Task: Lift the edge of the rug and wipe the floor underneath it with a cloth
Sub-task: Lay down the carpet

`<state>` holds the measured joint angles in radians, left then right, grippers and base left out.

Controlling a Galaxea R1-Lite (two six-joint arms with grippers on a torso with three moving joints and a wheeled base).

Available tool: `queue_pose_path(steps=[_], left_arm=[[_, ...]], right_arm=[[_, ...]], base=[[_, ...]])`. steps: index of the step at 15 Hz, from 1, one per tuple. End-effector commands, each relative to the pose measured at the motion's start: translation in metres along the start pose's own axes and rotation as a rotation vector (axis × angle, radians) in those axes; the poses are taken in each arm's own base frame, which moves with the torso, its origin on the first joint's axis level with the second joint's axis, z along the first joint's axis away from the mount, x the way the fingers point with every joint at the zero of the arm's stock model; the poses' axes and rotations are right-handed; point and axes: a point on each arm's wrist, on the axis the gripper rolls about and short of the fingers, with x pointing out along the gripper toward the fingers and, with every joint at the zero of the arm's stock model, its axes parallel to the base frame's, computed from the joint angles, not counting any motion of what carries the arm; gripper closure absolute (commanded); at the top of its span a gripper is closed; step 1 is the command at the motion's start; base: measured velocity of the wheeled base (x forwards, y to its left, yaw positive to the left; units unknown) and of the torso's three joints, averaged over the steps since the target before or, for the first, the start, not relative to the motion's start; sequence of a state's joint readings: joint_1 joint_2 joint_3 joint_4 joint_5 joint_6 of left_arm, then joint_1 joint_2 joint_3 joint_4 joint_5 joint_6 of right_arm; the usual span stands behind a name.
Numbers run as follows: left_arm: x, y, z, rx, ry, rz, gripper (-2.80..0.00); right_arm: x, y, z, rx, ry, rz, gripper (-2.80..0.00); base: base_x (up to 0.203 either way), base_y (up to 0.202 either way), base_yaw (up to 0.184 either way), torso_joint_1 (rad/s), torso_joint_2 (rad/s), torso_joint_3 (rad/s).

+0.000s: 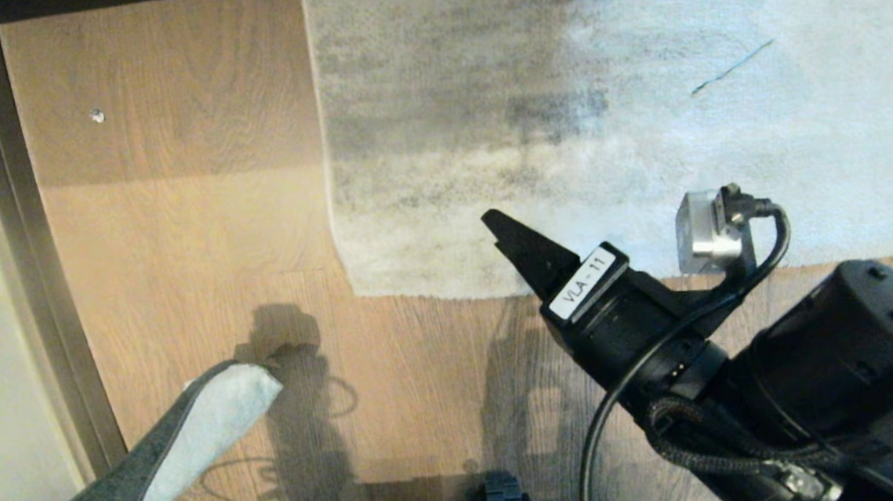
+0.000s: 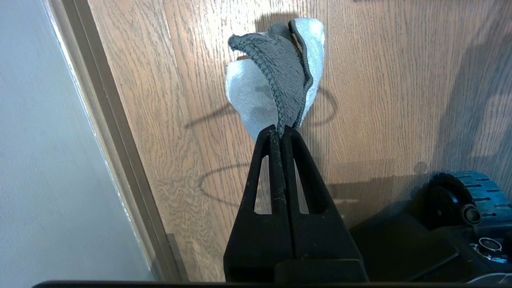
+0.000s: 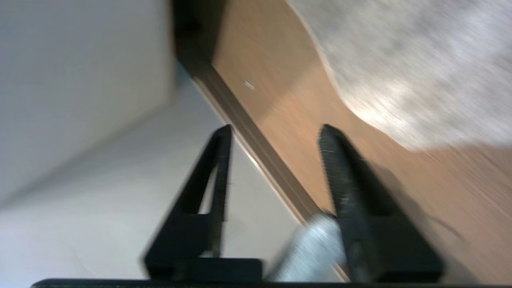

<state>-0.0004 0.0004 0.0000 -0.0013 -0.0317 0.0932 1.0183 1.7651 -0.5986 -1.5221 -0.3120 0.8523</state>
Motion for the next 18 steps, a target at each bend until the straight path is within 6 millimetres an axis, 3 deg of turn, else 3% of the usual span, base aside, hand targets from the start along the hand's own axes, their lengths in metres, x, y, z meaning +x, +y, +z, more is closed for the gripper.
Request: queue_pose_path(steps=[1,7,11,15,18], left_arm=[[0.000,0.000,0.000,0.000,-0.001,0.000,0.00],[0.000,0.000,0.000,0.000,-0.001,0.000,0.00],[0.000,0.000,0.000,0.000,-0.001,-0.002,0.00],[0.000,0.000,0.000,0.000,-0.001,0.000,0.00],[0.000,0.000,0.000,0.000,-0.001,0.000,0.00]], right_arm=[[-0.004,-0.005,-0.002,0.004,-0.006,0.000,0.00],[-0.004,-0.025,-0.014,-0.126,0.045,-0.066,0.00],[0.008,-0.034,-0.023,-0.239,0.053,-0.080,0.00],[0.012,-0.058,-0.044,-0.315,0.121,-0.160,0.00],[0.009,-0.071,-0.042,-0.349,0.120,-0.230,0.00]], base=[[0.000,0.000,0.000,0.000,0.00,0.000],[0.000,0.000,0.000,0.000,0.00,0.000],[0.000,0.000,0.000,0.000,0.00,0.000],[0.000,0.000,0.000,0.000,0.00,0.000],[0.000,0.000,0.000,0.000,0.00,0.000]])
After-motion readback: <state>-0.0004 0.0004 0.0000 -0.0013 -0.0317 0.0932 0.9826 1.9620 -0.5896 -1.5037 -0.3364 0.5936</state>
